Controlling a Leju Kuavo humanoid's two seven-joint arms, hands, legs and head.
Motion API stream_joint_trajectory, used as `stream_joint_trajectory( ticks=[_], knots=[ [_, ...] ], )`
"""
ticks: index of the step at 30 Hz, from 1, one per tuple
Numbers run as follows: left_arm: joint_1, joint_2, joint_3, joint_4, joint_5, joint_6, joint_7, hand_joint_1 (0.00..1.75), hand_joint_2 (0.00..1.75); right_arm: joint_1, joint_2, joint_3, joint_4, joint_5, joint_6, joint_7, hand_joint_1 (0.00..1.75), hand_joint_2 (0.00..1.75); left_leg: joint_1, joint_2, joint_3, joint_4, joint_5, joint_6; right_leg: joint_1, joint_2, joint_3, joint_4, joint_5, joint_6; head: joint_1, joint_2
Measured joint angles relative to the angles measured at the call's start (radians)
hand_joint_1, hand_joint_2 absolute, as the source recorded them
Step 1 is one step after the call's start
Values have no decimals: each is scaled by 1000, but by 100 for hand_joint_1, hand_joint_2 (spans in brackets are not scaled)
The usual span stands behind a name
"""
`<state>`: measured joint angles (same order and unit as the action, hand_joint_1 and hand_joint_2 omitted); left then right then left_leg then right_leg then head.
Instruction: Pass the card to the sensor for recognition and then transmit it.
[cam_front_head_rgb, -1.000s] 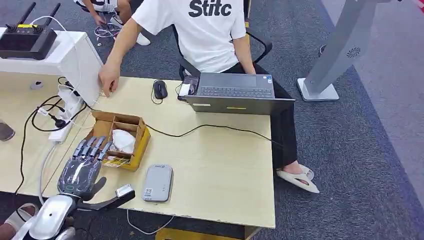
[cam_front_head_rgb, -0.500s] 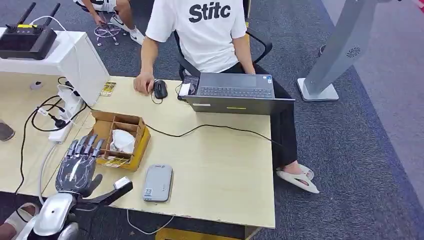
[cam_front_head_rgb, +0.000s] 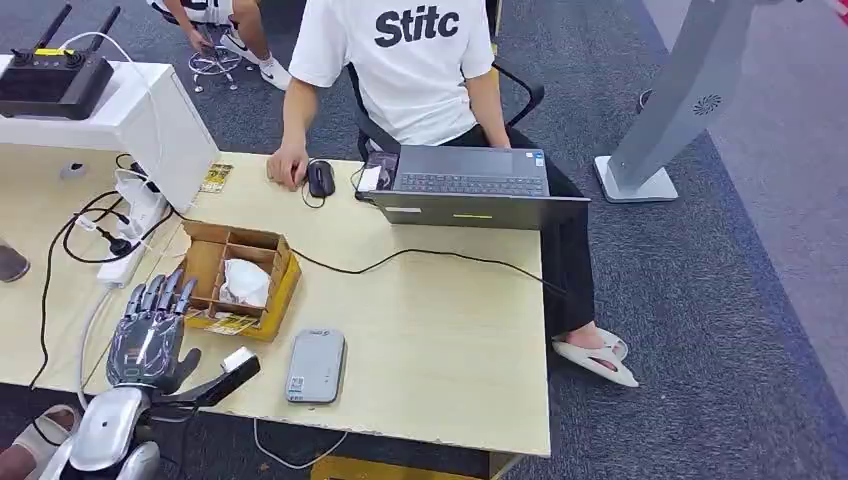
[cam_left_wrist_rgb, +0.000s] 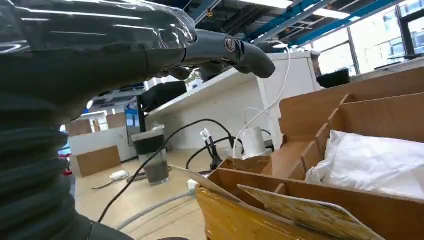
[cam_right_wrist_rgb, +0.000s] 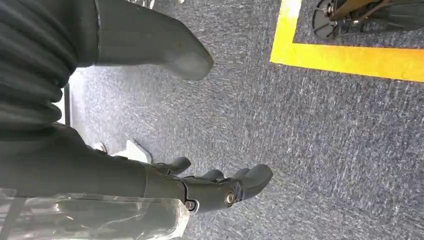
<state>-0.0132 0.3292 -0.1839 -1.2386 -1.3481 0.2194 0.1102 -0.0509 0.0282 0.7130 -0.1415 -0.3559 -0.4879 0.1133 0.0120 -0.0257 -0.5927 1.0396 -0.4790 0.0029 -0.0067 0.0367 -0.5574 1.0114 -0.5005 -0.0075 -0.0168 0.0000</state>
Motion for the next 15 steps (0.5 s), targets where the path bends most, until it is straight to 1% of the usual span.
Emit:
stream_joint_trajectory(
  ticks=[7, 15],
  knots=[
    [-8, -23, 27, 16, 24, 16, -41, 0, 175, -1, 0, 15, 0, 3, 3, 0, 0, 175, 0, 0, 0, 0, 0, 0, 0, 0, 0, 0, 0, 0, 0, 0],
    [-36, -63, 32, 60, 44, 41, -78, 0, 175, -2, 0, 24, 0, 10, 3, -3, 0, 175, 0, 0, 0, 0, 0, 0, 0, 0, 0, 0, 0, 0, 0, 0]
  ],
)
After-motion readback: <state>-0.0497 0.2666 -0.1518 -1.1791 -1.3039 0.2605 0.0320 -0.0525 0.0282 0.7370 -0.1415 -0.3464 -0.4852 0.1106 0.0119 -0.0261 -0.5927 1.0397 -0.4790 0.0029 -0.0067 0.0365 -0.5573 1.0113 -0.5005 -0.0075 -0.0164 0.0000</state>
